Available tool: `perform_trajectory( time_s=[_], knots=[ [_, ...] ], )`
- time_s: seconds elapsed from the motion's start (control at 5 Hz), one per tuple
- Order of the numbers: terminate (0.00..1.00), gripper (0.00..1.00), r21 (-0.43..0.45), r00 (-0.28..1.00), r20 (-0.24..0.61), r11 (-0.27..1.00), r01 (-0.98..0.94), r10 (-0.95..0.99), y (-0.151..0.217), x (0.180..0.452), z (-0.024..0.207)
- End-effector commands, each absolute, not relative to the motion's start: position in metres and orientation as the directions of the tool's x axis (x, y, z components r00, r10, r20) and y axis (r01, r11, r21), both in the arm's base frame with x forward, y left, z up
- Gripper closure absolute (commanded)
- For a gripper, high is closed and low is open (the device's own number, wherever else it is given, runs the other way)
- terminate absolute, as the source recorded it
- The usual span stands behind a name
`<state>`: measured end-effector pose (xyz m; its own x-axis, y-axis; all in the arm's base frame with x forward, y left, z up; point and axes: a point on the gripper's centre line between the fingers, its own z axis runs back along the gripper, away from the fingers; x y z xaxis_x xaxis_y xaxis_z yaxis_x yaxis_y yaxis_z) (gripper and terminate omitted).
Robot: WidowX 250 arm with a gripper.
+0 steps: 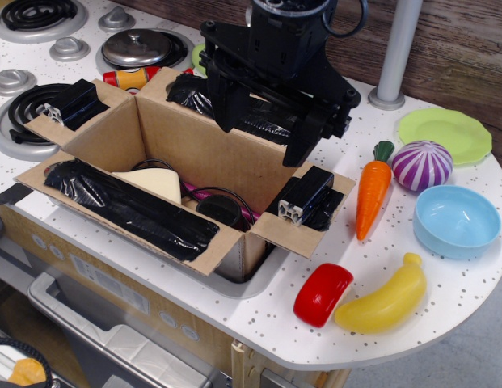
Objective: Pick up bowl and put in small4fbox
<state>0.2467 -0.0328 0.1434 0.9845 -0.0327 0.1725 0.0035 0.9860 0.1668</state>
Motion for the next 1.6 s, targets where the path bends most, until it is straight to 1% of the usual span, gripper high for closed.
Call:
perform_trajectory(
  time_s=[0.0,0.2,0.4,0.6,0.8,1.0,1.2,1.4],
  knots=[
    [0.0,0.0,0.167,0.984,0.172,0.986,0.003,-0.033,-0.033,0.247,0.143],
    [0.0,0.0,0.161,0.983,0.165,0.986,0.052,-0.079,-0.064,0.264,0.147],
    [0.0,0.0,0.156,0.953,0.244,0.977,0.144,-0.18,-0.097,0.279,0.139],
    [0.0,0.0,0.141,0.938,0.273,0.973,0.183,-0.216,-0.126,0.29,0.141],
    [0.0,0.0,0.113,0.931,0.268,0.968,0.223,-0.246,-0.155,0.308,0.131],
    [0.0,0.0,0.121,0.913,0.289,0.957,0.263,-0.287,-0.179,0.329,0.118],
    [0.0,0.0,0.099,0.916,0.294,0.962,0.254,-0.272,-0.192,0.342,0.105],
    [0.0,0.0,0.023,0.909,0.326,0.964,0.265,-0.258,-0.209,0.35,0.083]
  ],
)
